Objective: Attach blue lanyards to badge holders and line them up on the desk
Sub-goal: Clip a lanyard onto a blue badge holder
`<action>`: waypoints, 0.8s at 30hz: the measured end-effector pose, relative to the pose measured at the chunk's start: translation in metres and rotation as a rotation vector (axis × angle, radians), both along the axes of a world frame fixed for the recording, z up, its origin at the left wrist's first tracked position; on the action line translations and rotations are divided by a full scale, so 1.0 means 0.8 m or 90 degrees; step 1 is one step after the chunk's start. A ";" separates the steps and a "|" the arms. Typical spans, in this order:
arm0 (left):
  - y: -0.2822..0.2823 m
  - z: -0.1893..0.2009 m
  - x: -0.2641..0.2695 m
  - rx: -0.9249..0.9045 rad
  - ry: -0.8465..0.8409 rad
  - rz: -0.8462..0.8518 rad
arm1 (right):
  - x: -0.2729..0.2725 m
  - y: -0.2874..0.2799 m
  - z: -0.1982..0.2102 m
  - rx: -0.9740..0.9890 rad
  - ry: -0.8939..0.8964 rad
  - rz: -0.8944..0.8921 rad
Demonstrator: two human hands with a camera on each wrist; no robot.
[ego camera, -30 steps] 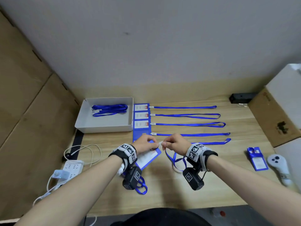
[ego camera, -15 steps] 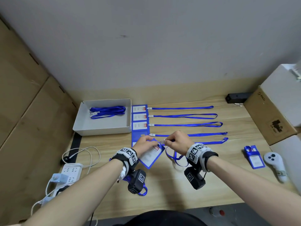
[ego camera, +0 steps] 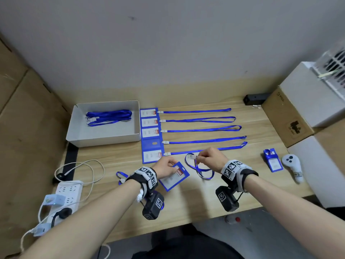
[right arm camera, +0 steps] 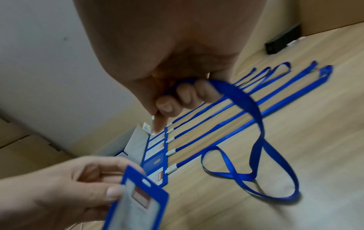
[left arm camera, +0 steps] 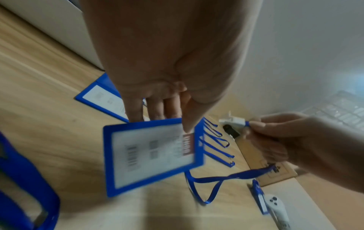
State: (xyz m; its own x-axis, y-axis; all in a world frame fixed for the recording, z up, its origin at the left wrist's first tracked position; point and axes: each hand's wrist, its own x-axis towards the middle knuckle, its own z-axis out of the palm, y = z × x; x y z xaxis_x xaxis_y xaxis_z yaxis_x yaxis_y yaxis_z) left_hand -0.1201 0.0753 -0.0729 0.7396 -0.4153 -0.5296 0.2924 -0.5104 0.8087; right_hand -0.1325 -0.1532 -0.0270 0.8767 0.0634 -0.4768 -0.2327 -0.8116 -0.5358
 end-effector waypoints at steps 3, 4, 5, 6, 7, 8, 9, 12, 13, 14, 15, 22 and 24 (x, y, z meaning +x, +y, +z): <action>-0.006 -0.018 -0.006 0.091 0.001 -0.021 | -0.019 -0.010 0.000 0.126 0.013 -0.060; -0.010 -0.020 -0.006 0.106 -0.007 -0.012 | -0.024 -0.012 0.002 0.156 0.016 -0.067; -0.015 -0.019 -0.005 0.104 -0.017 0.013 | -0.028 -0.014 0.004 0.178 0.018 -0.069; -0.022 -0.015 -0.004 0.086 -0.030 0.051 | -0.031 -0.016 0.005 0.194 0.019 -0.069; -0.031 -0.008 -0.002 0.052 -0.041 0.088 | -0.033 -0.019 0.007 0.208 0.021 -0.069; -0.041 0.003 -0.001 0.008 -0.030 0.105 | -0.034 -0.022 0.009 0.222 0.025 -0.071; -0.051 0.012 0.000 -0.037 0.000 0.098 | -0.034 -0.026 0.010 0.237 0.030 -0.071; -0.077 0.036 -0.002 -0.096 0.057 -0.005 | -0.026 -0.037 0.014 0.259 0.030 -0.047; -0.082 0.038 -0.003 -0.098 0.040 -0.011 | -0.023 -0.041 0.015 0.262 0.032 -0.039; -0.088 0.039 -0.004 -0.097 0.022 0.004 | -0.019 -0.047 0.015 0.262 0.035 -0.029; -0.091 0.039 -0.003 -0.097 0.018 0.024 | -0.016 -0.052 0.014 0.254 0.036 -0.016; -0.126 0.027 -0.013 -0.036 -0.018 0.067 | -0.002 -0.086 -0.014 0.205 0.058 0.112; -0.130 0.019 -0.013 0.037 -0.060 0.084 | 0.002 -0.097 -0.023 0.206 0.040 0.107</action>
State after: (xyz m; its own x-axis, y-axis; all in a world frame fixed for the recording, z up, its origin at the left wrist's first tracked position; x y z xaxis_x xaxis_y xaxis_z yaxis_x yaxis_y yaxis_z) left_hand -0.1303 -0.0286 -0.0574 0.8336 -0.2815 -0.4752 0.2843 -0.5189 0.8061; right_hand -0.1309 -0.2312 -0.0450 0.8106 0.3609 -0.4611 -0.1511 -0.6319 -0.7602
